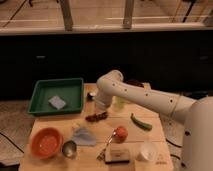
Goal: Place grapes in red bowl
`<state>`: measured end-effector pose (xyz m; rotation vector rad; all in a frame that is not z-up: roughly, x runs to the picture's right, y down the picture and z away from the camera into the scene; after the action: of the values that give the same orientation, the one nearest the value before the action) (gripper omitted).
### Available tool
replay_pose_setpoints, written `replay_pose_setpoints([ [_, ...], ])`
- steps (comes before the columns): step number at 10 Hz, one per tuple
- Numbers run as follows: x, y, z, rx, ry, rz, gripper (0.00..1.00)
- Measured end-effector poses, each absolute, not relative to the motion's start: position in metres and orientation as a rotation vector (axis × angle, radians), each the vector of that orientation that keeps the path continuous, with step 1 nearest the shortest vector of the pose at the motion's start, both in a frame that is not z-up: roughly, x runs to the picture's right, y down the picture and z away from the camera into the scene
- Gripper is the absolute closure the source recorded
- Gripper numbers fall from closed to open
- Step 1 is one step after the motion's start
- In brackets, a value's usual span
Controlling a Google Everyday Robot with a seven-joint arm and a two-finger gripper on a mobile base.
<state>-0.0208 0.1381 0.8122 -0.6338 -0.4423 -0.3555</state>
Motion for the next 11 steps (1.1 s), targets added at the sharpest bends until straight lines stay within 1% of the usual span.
replay_pose_setpoints([
  [2,-0.016,0.138,0.815,-0.634,-0.444,-0.353,0.24],
  [3,-0.019,0.138,0.817,-0.635,-0.444,-0.354,0.21],
  [11,-0.030,0.141,0.851,-0.662,-0.455,-0.360,0.20],
])
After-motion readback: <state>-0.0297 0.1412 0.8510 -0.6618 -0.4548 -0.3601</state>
